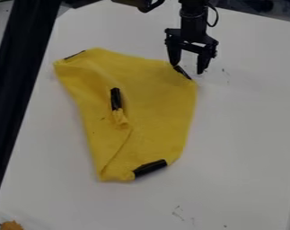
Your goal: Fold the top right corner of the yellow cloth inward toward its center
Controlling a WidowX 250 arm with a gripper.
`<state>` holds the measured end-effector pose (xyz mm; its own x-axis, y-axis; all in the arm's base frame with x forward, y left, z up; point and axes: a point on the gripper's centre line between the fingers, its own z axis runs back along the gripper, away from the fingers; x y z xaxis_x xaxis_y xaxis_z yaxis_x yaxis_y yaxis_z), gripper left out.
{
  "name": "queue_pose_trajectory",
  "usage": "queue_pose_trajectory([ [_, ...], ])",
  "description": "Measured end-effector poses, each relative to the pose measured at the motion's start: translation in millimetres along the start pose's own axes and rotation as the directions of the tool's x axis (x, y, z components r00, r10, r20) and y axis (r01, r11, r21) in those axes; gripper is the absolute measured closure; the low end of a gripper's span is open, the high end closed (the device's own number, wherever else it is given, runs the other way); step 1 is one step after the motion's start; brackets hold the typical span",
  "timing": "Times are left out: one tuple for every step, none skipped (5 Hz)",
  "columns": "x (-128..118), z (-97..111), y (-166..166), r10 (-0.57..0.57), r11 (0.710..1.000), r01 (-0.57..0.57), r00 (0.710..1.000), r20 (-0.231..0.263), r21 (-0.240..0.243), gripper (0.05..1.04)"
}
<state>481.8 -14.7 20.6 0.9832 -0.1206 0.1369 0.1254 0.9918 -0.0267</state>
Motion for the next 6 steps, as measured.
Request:
queue_pose_trajectory([
  [6.4,-7.1,-2.5,0.001,1.000,0.000,1.000,0.024,-0.020,0.082],
  [2.4,-10.7,-0.6,0.018,1.000,-0.018,1.000,0.012,-0.007,0.084],
  [-5.7,-11.1,-1.0,0.015,1.000,-0.015,1.000,0.017,-0.004,0.083],
  [-19.5,-9.7,-2.2,0.026,1.000,-0.025,0.999,0.031,-0.010,0.084],
  [-37.7,-5.8,7.8,0.039,0.999,-0.039,0.999,0.017,-0.013,0.133],
  [-47.0,-6.1,13.7,0.004,1.000,-0.004,1.000,0.000,0.006,0.414],
])
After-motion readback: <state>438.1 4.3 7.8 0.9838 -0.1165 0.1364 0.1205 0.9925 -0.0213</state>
